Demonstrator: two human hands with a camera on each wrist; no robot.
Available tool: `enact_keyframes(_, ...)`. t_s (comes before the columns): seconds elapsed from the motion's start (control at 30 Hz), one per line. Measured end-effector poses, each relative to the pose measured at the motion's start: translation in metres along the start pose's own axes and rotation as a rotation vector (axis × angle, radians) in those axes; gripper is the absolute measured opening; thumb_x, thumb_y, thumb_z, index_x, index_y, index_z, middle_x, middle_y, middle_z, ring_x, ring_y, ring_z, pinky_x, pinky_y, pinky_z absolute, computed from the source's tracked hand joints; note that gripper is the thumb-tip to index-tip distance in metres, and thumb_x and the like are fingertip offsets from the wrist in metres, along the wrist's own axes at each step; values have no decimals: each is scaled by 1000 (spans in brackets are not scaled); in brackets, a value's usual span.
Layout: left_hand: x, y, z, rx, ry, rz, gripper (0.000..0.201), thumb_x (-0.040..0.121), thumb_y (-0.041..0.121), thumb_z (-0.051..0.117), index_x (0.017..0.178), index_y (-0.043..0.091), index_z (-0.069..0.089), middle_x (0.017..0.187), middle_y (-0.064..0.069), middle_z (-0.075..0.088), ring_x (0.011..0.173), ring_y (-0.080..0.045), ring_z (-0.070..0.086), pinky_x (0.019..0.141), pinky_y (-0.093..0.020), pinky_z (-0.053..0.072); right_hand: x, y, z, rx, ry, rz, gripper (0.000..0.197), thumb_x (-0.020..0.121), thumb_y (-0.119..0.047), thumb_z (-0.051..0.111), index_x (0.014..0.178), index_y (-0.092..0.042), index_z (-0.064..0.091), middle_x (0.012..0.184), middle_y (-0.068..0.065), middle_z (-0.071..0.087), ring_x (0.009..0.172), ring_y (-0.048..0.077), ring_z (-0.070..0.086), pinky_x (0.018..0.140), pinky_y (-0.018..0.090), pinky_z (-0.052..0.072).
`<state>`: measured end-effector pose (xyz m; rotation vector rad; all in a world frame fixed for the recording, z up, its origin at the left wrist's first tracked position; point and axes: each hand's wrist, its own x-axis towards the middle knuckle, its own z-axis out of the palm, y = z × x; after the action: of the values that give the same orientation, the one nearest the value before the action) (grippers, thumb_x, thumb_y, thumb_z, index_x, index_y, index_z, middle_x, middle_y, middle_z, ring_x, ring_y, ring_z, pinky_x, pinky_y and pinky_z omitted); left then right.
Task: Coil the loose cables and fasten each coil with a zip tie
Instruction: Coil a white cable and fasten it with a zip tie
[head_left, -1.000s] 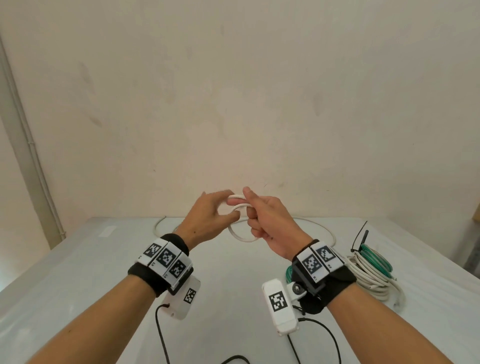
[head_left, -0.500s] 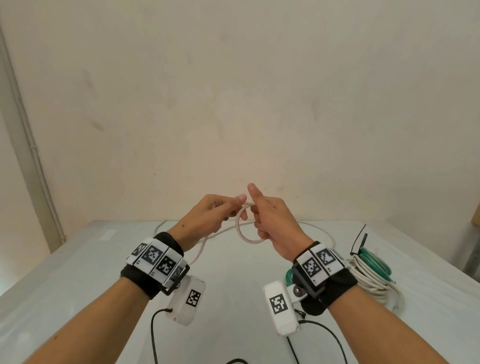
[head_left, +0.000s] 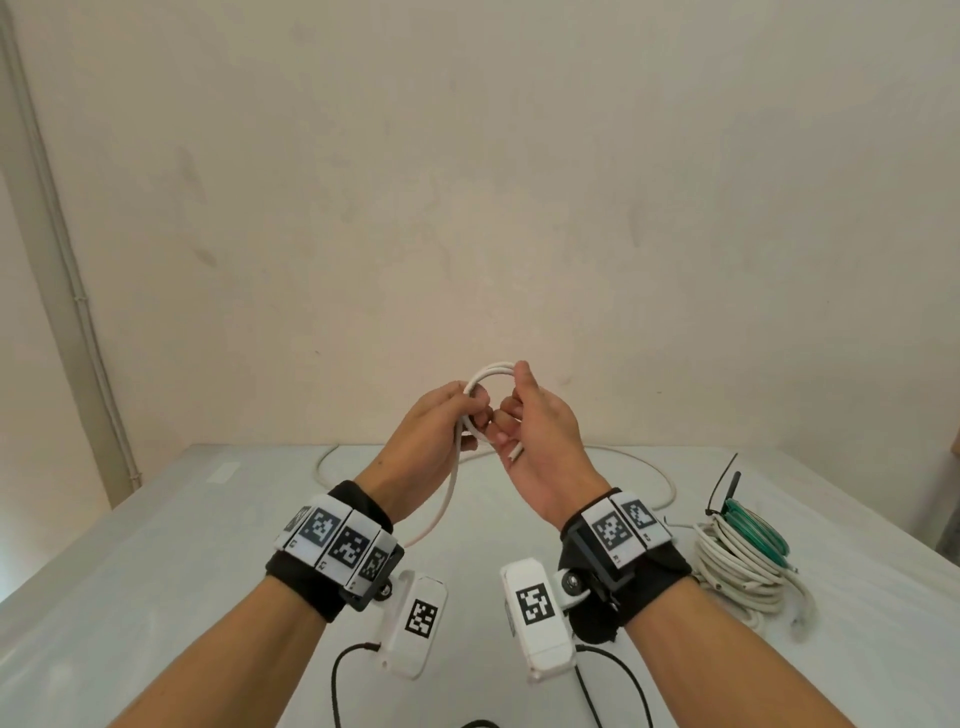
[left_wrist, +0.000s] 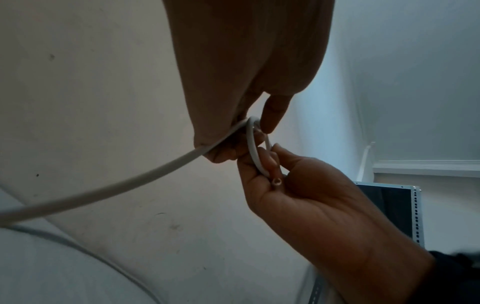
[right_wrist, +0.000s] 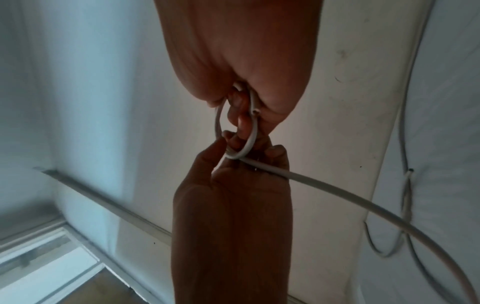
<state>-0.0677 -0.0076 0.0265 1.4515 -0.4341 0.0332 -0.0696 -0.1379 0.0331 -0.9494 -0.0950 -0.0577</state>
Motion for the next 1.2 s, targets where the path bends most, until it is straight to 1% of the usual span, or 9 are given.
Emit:
enact_keyframes(0.2, -2, -9, -2, -109, 52, 0, 26, 108, 4, 41, 119, -8, 62, 93, -16, 67, 96, -26, 67, 102, -38, 54, 5, 8, -3, -113, 9, -80, 33, 110, -41, 45, 86, -18, 45, 65, -5, 39, 60, 11, 40, 71, 31, 36)
enact_keyframes(0.3, -2, -5, 0, -204, 125, -5, 27, 109, 3, 40, 120, -3, 64, 79, -8, 61, 82, -20, 63, 89, -32, 56, 3, 12, -2, -389, 36, -150, 34, 110, -47, 37, 94, -20, 49, 86, -6, 44, 79, 11, 42, 76, 27, 34)
enact_keyframes(0.4, 0, -1, -3, -202, 198, 0, 29, 109, 5, 39, 118, 2, 67, 72, 0, 50, 68, -14, 51, 75, -28, 45, 1, 7, -6, -728, -25, -150, 40, 110, -52, 28, 110, -19, 51, 117, -7, 47, 106, 10, 46, 88, 29, 34)
enact_keyframes(0.5, 3, 5, -10, -168, 265, 5, 28, 107, 8, 42, 104, 5, 70, 68, 2, 38, 62, -14, 39, 66, -29, 34, -1, -2, -13, -970, -151, -150, 39, 111, -47, 28, 102, -16, 49, 105, -1, 48, 91, 16, 49, 79, 29, 36)
enact_keyframes(0.6, 4, 11, -12, -213, 286, -36, 19, 101, 11, 47, 97, 5, 65, 64, 4, 35, 59, -13, 34, 65, -31, 33, 1, -5, -17, -882, -250, -99, 26, 111, -36, 39, 95, -17, 47, 79, 0, 40, 67, 15, 41, 64, 29, 38)
enact_keyframes(0.7, 3, 12, -7, -222, 276, -37, 14, 98, 7, 47, 96, 4, 60, 62, 5, 34, 57, -13, 35, 67, -32, 38, 7, -4, -18, -726, -218, -50, 25, 111, -26, 42, 93, -10, 52, 73, 3, 47, 60, 16, 51, 62, 32, 48)
enact_keyframes(0.8, 3, 8, -3, -229, 299, -12, 15, 95, 1, 46, 91, 3, 61, 56, 7, 39, 58, -14, 38, 74, -35, 40, 5, -2, -13, -599, -186, -9, 24, 111, -22, 42, 95, -7, 53, 79, 9, 49, 64, 20, 60, 65, 32, 56)
enact_keyframes(1.0, 5, 9, -3, -250, 326, -9, 14, 94, 2, 46, 87, 3, 59, 58, 2, 41, 59, -15, 45, 79, -38, 40, 1, 10, -8, -563, -151, 43, 24, 111, -21, 39, 105, -4, 55, 83, 13, 61, 90, 40, 77, 94, 45, 61)
enact_keyframes(1.2, 2, 3, 2, -297, 386, 15, 13, 96, -2, 49, 88, 4, 56, 68, -3, 40, 56, -13, 43, 69, -32, 43, -3, 15, 0, -515, -128, 152, 18, 111, -19, 33, 106, -8, 47, 102, 37, 69, 92, 48, 74, 80, 45, 65)
